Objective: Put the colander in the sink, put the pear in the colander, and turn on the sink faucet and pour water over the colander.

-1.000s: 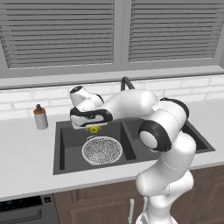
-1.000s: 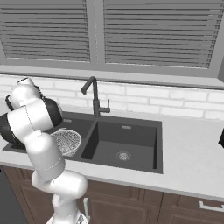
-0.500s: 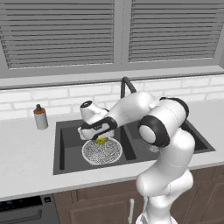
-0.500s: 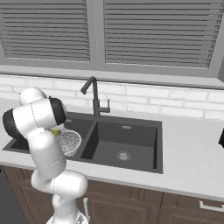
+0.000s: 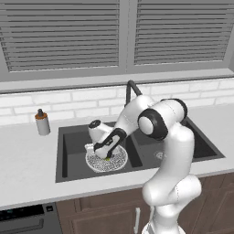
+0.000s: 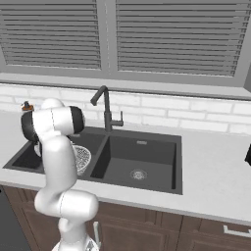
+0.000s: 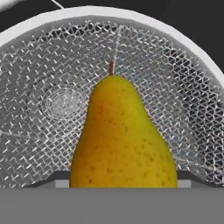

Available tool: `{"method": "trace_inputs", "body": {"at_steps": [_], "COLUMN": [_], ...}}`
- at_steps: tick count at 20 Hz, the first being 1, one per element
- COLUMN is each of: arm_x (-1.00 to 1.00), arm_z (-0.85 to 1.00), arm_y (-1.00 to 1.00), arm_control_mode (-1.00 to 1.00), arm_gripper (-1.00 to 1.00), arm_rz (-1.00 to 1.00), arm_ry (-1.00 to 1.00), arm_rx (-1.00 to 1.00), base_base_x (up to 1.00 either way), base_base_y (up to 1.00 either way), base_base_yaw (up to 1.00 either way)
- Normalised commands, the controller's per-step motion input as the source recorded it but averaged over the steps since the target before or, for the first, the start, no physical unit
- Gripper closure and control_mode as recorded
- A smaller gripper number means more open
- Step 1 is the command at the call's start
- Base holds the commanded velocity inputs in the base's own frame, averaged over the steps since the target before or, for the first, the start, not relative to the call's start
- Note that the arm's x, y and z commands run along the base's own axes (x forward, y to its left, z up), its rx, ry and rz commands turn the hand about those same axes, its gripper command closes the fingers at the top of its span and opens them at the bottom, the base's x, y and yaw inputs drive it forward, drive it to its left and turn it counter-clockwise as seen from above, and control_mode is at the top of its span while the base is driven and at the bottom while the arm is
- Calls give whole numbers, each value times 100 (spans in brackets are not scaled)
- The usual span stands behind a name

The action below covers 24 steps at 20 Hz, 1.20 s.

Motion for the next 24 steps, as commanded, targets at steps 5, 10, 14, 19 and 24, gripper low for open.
{"method": "trace_inputs", "body": {"at_steps": [5, 10, 14, 19, 24], "arm_x": [16, 1, -1, -10, -21], "arm_z": [-56, -51, -12, 0, 3], "arm_y": [-2, -26, -30, -24, -6], "arm_control_mode": [-100, -100, -100, -100, -100], "arm_gripper": [100, 100, -100, -100, -100], "arm_rz": [0, 0, 0, 0, 0], "arm_ry": [-6, -10, -20, -15, -4], "arm_rx": [0, 0, 6, 7, 6], "base_base_x": [0, 0, 0, 0, 0], "base_base_y": [0, 0, 0, 0, 0], "base_base_yaw": [0, 0, 0, 0, 0]}}
